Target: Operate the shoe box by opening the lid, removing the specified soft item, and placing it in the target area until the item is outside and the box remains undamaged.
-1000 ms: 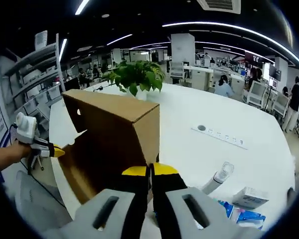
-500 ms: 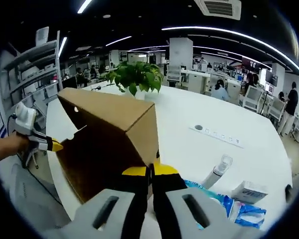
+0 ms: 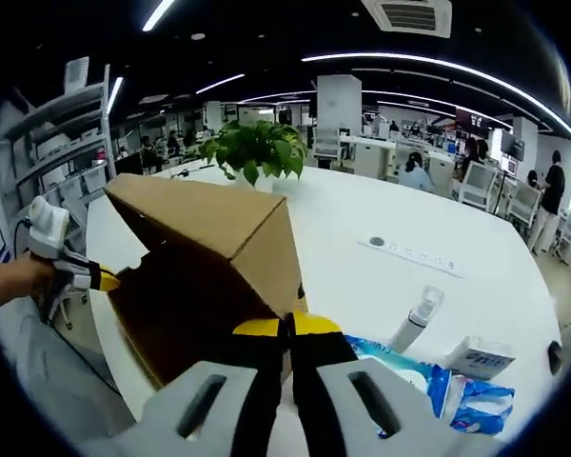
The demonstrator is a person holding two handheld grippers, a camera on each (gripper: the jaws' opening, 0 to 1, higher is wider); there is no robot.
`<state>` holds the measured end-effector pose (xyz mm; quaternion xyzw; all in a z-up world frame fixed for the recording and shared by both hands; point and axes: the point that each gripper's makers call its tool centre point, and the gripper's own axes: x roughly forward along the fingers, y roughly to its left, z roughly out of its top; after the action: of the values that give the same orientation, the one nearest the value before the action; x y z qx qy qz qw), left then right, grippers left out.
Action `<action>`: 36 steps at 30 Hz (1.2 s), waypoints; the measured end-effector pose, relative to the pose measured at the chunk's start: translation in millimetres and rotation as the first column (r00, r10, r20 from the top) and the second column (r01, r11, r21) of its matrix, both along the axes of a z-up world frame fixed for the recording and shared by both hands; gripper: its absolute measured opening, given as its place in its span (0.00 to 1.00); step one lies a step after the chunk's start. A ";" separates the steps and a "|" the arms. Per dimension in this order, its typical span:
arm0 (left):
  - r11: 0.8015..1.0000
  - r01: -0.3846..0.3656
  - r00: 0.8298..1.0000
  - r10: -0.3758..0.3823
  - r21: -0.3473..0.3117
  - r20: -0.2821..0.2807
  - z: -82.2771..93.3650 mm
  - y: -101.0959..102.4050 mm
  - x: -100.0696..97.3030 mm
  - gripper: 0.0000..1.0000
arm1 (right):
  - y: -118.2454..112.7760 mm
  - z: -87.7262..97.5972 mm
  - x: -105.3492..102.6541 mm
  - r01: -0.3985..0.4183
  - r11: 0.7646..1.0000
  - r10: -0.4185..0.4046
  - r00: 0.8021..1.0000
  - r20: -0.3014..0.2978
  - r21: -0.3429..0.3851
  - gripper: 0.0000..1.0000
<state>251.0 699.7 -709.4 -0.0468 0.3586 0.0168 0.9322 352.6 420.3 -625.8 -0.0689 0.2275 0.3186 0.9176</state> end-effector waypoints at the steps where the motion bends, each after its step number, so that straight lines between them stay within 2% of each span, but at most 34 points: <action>1: 1.000 0.004 1.000 -0.004 0.002 0.001 0.1 -0.1 0.2 0.05 | 0.0 -0.1 -0.1 0.000 1.000 0.000 1.000 0.001 0.000 0.00; 4: 1.000 0.016 1.000 -0.016 0.011 0.002 0.4 0.7 0.1 0.09 | -0.6 -0.6 -1.0 0.004 1.000 -0.004 1.000 0.001 0.004 0.00; 6: 1.000 0.022 1.000 -0.022 0.001 0.002 0.0 -0.7 -0.1 0.14 | -0.9 -0.3 -1.7 0.007 1.000 -0.007 1.000 0.006 0.008 0.00; 17: 0.997 0.067 0.998 -0.067 0.026 0.013 4.8 -1.5 -5.6 0.22 | -2.2 -5.2 -6.8 0.024 1.000 -0.024 1.000 0.011 0.019 0.01; 28: 0.990 0.129 0.990 -0.132 0.060 0.056 29.4 0.1 -4.7 0.25 | -3.4 -12.6 -16.4 0.018 1.000 -0.018 1.000 0.011 0.019 0.02; 36: 0.984 0.155 0.981 -0.164 0.084 0.105 53.4 0.5 1.2 0.27 | -3.5 -17.3 -21.6 0.014 1.000 -0.014 1.000 0.007 0.015 0.02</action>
<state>252.2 700.2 -656.0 0.0163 0.3076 -0.0471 0.9502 331.0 416.8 -643.2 -0.0618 0.2224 0.3138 0.9210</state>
